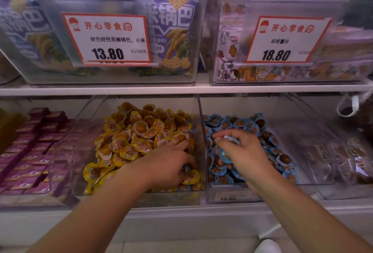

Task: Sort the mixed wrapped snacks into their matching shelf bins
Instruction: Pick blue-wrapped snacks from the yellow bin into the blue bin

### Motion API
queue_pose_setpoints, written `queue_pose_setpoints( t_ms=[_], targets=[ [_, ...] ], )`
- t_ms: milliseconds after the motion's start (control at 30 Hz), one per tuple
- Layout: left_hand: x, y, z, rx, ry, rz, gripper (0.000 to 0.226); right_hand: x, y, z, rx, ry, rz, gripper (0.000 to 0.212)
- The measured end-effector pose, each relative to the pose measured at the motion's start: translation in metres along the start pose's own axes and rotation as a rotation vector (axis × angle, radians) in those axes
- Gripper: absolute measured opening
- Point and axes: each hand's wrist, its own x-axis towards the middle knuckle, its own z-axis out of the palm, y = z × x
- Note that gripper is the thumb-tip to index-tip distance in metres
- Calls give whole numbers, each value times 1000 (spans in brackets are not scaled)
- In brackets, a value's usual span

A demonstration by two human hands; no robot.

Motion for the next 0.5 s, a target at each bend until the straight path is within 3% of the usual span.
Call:
queue_pose_setpoints(
  t_ms=[167,267,400,500],
  targets=[
    [0,0,3,116,6,31,52,-2,-2,1,-1,7,-4,12],
    [1,0,6,102,99,15,43,-2,-3,2,-2,-2,3,12],
    [-6,-13,3,-69,202,19,19,-1,-5,2,-3,1,11,12],
    [-15,-27,-7,-291,286,-61,16,1,-8,2,-13,17,-18,15]
  ],
)
